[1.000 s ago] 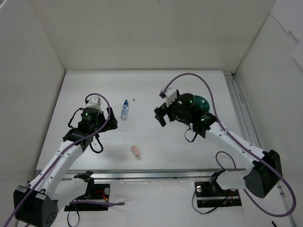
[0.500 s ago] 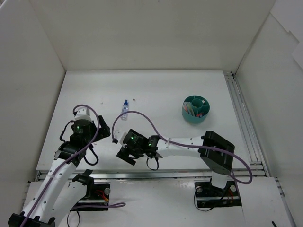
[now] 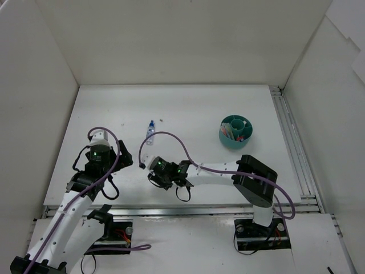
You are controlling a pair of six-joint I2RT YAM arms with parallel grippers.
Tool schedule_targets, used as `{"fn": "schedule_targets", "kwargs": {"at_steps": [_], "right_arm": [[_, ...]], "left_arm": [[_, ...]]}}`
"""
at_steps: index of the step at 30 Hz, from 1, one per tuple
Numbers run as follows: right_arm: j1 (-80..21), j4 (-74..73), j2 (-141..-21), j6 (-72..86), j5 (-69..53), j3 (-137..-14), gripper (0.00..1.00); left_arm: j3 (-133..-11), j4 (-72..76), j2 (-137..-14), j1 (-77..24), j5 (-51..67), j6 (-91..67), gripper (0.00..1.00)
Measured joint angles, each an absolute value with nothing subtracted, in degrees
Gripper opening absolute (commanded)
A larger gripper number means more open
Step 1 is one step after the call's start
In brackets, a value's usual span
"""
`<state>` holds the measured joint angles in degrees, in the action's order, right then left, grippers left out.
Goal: Sort the stationery into containers
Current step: Pick up the stapler from the center of the board, then place the stapler in the storage box.
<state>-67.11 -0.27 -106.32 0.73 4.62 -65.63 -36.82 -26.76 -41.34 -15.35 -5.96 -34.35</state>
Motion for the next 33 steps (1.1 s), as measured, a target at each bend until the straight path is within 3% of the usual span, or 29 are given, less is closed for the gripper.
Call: {"fn": "schedule_targets", "kwargs": {"at_steps": [9,19,28,33], "right_arm": [[-58.9,0.4,-100.5,1.1,-0.9,-63.4,0.03],[-28.3,2.4,-79.7,1.0,5.3,-62.0,0.03],[-5.7,-2.4,-82.8,-0.2,-0.2,-64.6,0.04],[0.3,-4.4,-87.2,-3.4,-6.0,-66.1,0.04]], "left_arm": [[-36.8,-26.4,-41.3,-15.4,-6.0,-34.4,1.0],[-37.5,-21.0,-47.9,-15.4,-0.5,-30.1,1.0],[-44.5,-16.6,-59.0,-15.4,3.7,-25.1,1.0],[-48.1,-15.0,-65.1,-15.2,5.3,-23.5,1.0]]}}
